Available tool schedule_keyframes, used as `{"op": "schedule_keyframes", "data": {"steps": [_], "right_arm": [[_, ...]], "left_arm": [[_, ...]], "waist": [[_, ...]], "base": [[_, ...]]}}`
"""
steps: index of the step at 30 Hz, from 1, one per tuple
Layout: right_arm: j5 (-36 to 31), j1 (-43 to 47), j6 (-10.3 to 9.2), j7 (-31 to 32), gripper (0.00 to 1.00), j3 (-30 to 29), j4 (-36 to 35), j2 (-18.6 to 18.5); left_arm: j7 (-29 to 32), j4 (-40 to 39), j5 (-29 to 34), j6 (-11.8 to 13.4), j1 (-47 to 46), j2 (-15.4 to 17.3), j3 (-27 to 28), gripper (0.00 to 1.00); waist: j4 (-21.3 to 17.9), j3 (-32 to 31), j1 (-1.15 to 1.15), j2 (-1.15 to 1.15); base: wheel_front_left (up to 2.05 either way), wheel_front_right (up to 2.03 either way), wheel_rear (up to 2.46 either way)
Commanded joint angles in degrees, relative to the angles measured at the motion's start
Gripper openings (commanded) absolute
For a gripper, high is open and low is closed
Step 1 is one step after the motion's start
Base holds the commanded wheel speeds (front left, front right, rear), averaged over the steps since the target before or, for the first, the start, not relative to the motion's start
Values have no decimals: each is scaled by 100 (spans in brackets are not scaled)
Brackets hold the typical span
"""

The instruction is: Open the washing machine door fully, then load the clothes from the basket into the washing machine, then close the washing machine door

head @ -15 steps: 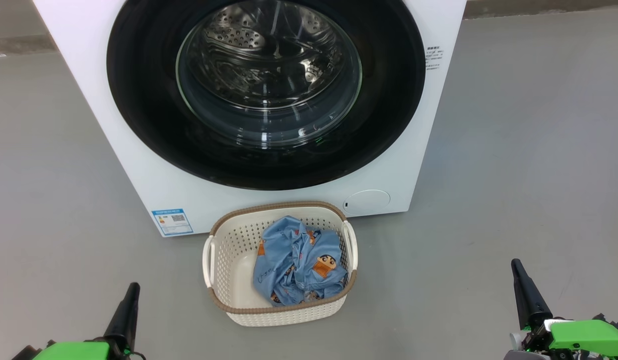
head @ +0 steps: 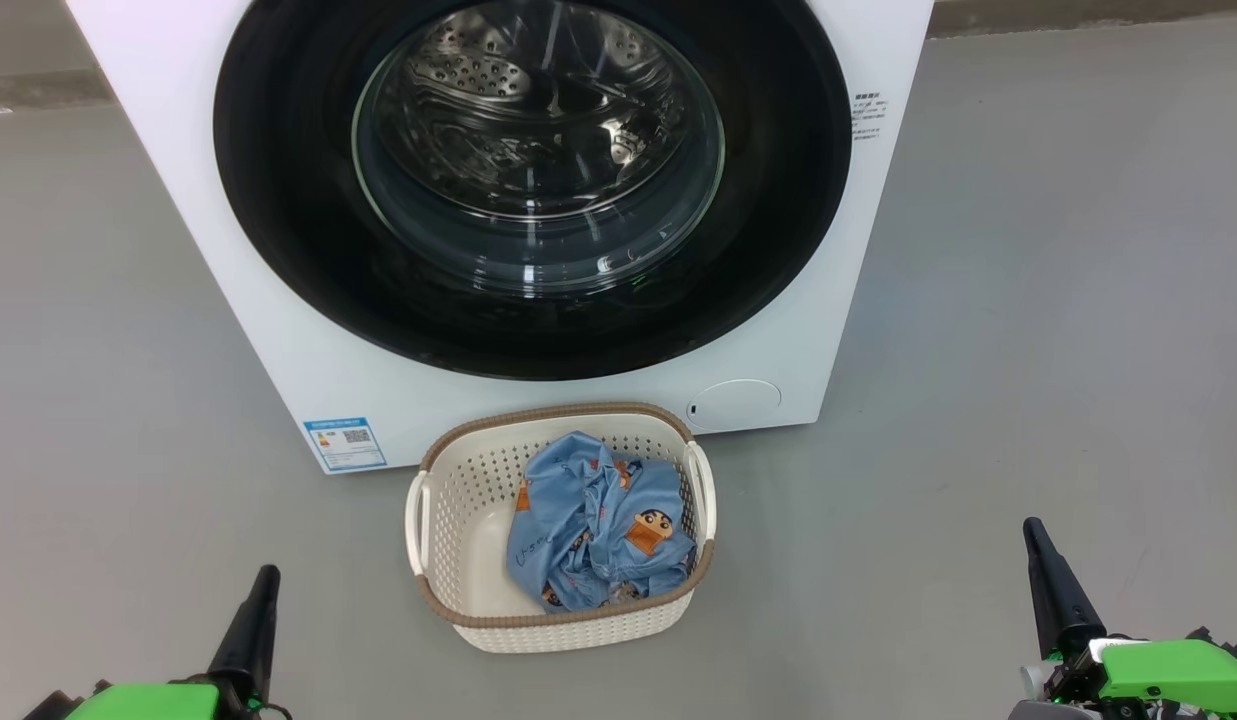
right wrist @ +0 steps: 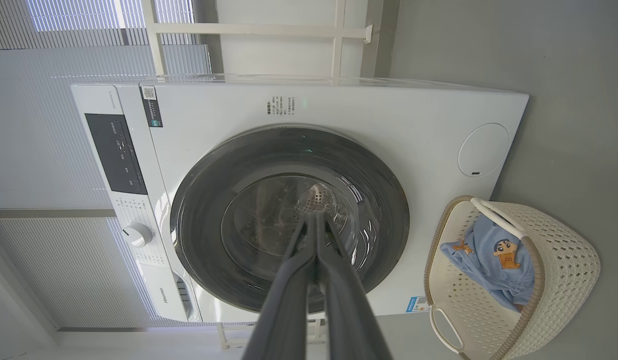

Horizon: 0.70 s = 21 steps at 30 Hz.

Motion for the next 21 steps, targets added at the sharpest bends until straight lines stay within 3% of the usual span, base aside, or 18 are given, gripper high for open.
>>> {"op": "schedule_keyframes", "data": {"steps": [1,21], "right_arm": [[33,-259,-6,42,0,156,-140,-73],[33,-259,-6,42,0,156,-140,-73]], "left_arm": [[17,-107,-3,-17,-237,66,197,0],[16,-107,-3,-17,-237,66,197,0]], "waist": [[0,0,0,0],[0,0,0,0]], "base": [[0,0,0],[0,0,0]]}}
